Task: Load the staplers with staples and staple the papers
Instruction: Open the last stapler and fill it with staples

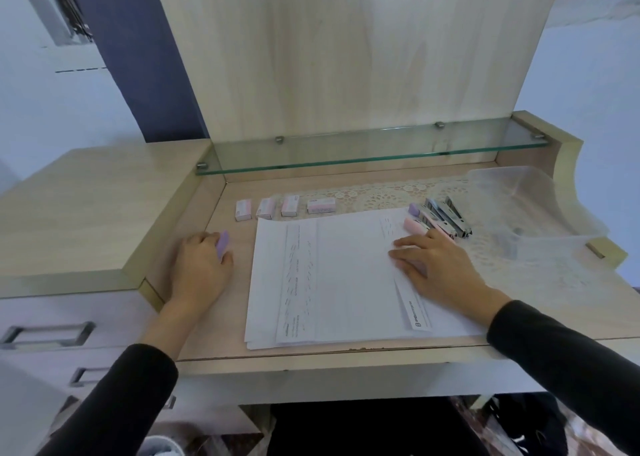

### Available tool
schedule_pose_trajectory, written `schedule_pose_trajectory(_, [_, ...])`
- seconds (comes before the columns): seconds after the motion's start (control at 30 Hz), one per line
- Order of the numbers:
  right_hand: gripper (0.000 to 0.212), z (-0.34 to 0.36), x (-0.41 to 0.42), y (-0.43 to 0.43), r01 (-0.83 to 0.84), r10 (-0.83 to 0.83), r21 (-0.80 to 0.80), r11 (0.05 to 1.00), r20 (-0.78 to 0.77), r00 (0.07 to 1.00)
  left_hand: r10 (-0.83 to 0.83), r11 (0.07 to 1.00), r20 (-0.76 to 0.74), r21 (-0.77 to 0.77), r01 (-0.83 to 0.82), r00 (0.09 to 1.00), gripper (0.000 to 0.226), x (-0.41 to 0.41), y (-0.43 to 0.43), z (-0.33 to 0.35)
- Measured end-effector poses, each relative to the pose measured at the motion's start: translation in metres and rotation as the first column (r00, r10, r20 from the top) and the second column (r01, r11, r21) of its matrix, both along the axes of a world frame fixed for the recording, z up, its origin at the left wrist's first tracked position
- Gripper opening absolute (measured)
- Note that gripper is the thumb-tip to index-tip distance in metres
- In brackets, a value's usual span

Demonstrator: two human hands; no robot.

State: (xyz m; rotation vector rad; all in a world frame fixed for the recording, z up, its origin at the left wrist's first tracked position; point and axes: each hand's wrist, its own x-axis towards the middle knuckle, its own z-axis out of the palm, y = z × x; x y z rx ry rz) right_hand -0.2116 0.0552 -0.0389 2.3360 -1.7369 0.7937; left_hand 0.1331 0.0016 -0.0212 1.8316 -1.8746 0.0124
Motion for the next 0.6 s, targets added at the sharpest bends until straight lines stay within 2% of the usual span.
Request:
schedule_pose_trajectory(0.17, [0.009,-0.001,0.0,0.001,0.01,-0.01,-0.011,1.0,0.024,1.0,0.048,0.999,-0.014,-0.012,-0.048,0.999,0.02,-0.004,0.007,-0.003])
schedule_pose_trajectory(0.37, [0.015,-0.001,0.0,0.001,0.009,-0.009,-0.007,1.0,0.046,0.999,0.12,0.992,-0.065,-0.018,-0.121,0.991,0.015,-0.006,0.006,0.002])
schedule_pose_trajectory(0.47, [0.013,-0.002,0.0,0.001,0.014,-0.013,-0.01,1.0,0.054,0.998,0.05,0.997,-0.176,-0.044,-0.059,0.983,0.024,-0.014,0.011,0.007])
schedule_pose_trajectory(0.53, [0.012,-0.001,0.0,0.001,0.016,-0.015,-0.016,1.0,0.056,0.998,-0.02,0.999,-0.323,-0.052,0.004,0.946,0.026,-0.025,0.017,0.014])
schedule_pose_trajectory(0.6, [0.013,0.0,-0.001,0.002,0.015,-0.016,0.009,1.0,0.06,0.998,-0.071,0.997,-0.398,-0.04,0.059,0.915,0.027,-0.039,0.023,0.022])
